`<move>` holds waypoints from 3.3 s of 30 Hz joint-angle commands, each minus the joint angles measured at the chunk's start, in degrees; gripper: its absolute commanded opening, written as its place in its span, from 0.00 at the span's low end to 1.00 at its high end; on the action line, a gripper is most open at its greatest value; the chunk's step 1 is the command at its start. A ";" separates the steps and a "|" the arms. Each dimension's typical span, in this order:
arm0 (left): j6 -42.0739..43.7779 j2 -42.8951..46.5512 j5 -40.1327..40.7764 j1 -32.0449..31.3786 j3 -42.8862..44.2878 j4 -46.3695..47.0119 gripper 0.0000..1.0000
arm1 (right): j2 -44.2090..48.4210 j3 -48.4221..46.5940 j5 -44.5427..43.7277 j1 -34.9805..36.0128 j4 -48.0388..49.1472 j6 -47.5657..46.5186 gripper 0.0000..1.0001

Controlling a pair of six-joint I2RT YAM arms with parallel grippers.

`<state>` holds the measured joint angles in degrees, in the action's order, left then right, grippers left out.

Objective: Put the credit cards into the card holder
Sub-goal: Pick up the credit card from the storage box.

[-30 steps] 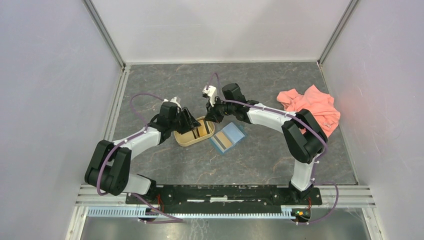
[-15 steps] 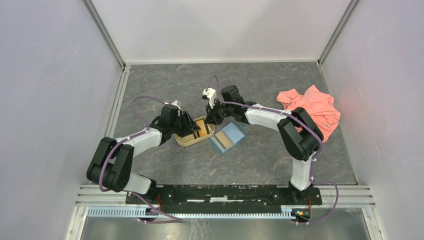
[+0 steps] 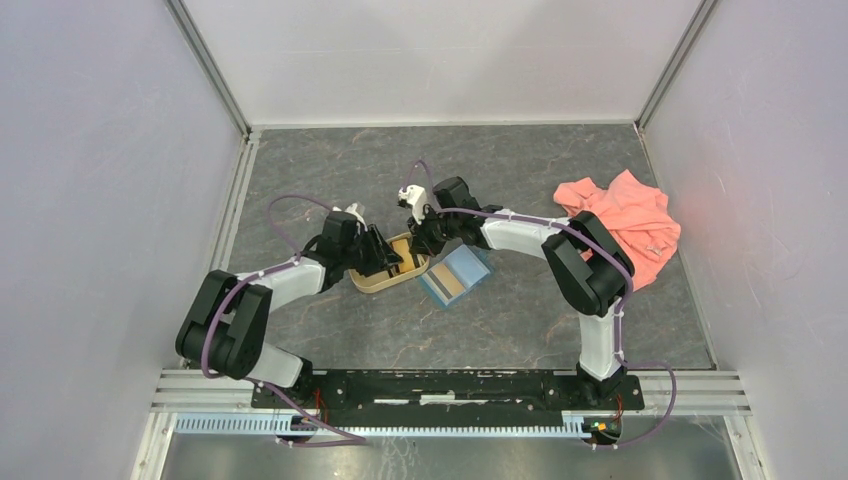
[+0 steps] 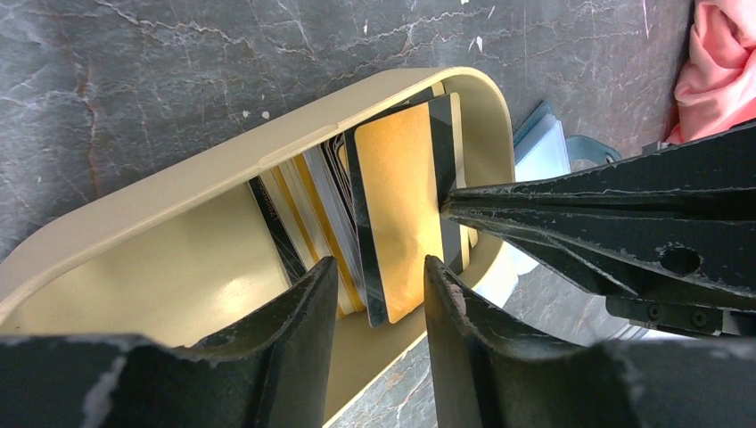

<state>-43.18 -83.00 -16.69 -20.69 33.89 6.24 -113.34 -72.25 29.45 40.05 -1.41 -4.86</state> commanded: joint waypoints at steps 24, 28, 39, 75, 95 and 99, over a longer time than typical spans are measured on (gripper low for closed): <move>-6.74 -0.96 -7.22 3.11 -4.19 10.31 0.02 | 0.05 -2.60 -1.17 0.58 -1.58 -2.29 0.10; -6.41 0.86 -8.51 4.59 -4.76 9.82 0.02 | 3.18 -3.23 0.21 0.61 -2.07 -4.10 0.25; -4.28 3.20 -11.92 6.95 -4.10 6.86 0.02 | 6.26 -2.40 9.26 0.61 -0.86 -5.16 0.49; 8.51 10.95 -12.30 6.98 -11.05 13.54 0.02 | -0.58 -1.16 -4.11 0.28 9.52 31.76 0.83; 7.85 11.55 -14.29 6.98 -12.00 16.08 0.02 | -3.56 -0.89 -0.54 0.60 11.42 34.14 0.77; 7.76 11.50 -13.93 6.98 -11.87 15.57 0.02 | -2.98 -0.20 -2.02 0.60 10.87 33.02 0.72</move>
<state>-37.69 -72.69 -30.11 -13.89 22.09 19.44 -116.22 -73.06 28.69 40.40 8.60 28.32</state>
